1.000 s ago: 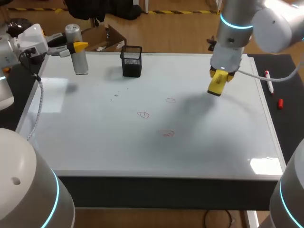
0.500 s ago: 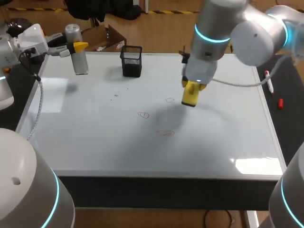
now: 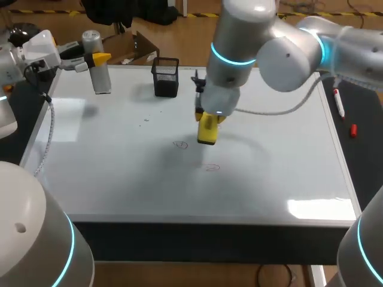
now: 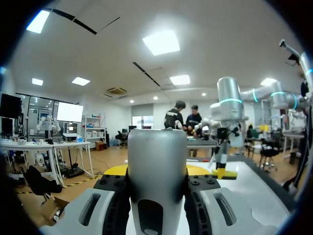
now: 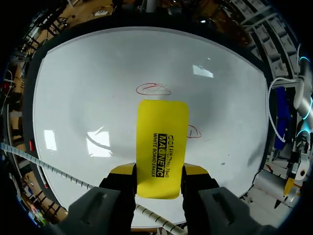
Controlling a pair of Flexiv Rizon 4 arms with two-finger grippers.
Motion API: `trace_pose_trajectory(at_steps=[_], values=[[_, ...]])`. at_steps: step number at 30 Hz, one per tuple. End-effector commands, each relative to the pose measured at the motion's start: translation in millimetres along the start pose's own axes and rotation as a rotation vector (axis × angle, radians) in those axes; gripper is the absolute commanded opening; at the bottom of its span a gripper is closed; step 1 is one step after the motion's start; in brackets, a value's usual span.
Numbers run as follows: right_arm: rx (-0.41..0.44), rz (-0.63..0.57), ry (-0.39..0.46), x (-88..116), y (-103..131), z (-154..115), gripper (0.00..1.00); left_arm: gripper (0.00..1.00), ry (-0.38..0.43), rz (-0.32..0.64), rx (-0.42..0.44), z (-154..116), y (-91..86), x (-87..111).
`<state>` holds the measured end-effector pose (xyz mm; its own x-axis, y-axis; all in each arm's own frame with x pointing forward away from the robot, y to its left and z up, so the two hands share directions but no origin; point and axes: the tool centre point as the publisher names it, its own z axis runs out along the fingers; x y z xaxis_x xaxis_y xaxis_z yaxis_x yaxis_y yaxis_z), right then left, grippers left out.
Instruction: Pick up the inspection probe, press it on each red-marked spot on the whiteboard one by one, put down the probe, pick up the eraser, and wipe off all the red marks.
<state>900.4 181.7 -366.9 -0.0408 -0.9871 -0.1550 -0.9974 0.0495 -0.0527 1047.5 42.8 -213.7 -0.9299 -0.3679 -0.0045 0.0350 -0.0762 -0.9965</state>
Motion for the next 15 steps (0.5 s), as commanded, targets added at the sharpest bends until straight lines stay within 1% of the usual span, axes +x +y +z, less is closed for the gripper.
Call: trace_pose_trajectory(at_steps=[1,6,9,13,15], values=[[-0.02,-0.029,0.019,-27,-2,16,0.0,0.0,-0.003,0.002,0.0,0,-1.1,1.2],[-0.049,-0.073,0.032,-47,0,31,0.0,0.0,-0.003,0.002,0.0,0,-1.1,1.2],[-0.062,-0.074,0.036,-54,1,40,0.0,0.0,-0.003,0.002,0.0,0,-1.1,1.2],[-0.074,-0.09,0.057,-64,4,49,0.0,0.0,-0.003,0.002,0.0,0,-1.1,1.2],[-0.074,-0.109,0.083,-70,6,54,0.0,0.0,-0.003,0.002,0.0,0,-1.1,1.2]])
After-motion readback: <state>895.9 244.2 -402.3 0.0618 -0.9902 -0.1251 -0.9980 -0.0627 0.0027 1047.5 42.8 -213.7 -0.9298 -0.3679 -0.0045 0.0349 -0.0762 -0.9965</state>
